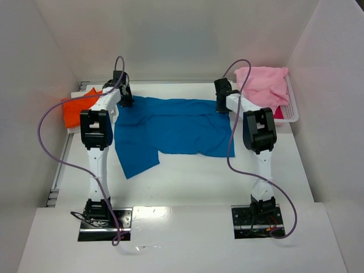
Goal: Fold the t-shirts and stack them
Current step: Fold the flattened tshirt in 1/3 of the way
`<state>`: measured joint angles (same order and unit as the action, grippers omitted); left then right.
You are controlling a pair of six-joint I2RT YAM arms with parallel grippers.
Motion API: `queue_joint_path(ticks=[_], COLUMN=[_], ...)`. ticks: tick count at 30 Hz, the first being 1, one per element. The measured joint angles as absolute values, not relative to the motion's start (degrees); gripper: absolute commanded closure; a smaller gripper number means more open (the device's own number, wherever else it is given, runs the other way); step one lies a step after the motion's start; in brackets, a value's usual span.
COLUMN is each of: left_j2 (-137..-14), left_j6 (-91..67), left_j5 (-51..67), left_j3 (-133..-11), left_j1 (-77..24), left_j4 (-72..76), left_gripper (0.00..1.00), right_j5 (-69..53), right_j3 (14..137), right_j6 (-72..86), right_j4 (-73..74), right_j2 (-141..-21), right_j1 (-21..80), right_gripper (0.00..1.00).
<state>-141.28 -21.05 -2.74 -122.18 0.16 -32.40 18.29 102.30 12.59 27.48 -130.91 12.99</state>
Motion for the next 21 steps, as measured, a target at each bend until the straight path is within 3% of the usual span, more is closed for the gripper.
queue_joint_path(ticks=[2,3,4,6,10,16,21], left_j2=[-139.63,-138.53,-137.26,-134.68,-124.93,-105.78,-87.76], left_j6=[-20.66,-20.38,-20.05,-19.76,-19.07,-18.08,-18.96], left_j5=[-2.72,-2.72,-2.72,-2.73,-2.74,-1.91,1.73], left_j3=[-119.73,-118.31,-116.96,-115.0,-110.27,-104.86,-91.01], left_j1=[0.16,0.16,0.16,0.16,0.16,0.19,0.19], left_j4=[-31.64,-31.8,-32.01,-32.14,-32.2,-30.96,-29.95], left_gripper=[0.78,0.64,0.49,0.44,0.26,0.12,0.03], right_j5=[18.6,18.76,18.95,19.03,18.18,15.15,12.74], right_j3=[103.15,104.13,105.18,106.09,106.13,104.47,88.58], right_j6=[12.58,12.57,12.54,12.37,12.48,13.53,17.31], right_j4=[28.59,29.53,30.04,29.83,29.04,26.06,23.4], right_j2=[-130.92,-130.89,-130.74,-129.63,-122.25,-105.42,-90.46], right_j1=[12.99,12.99,12.99,13.02,13.15,13.39,13.52], right_gripper=[0.96,0.89,0.73,0.57,0.01,0.01,0.01])
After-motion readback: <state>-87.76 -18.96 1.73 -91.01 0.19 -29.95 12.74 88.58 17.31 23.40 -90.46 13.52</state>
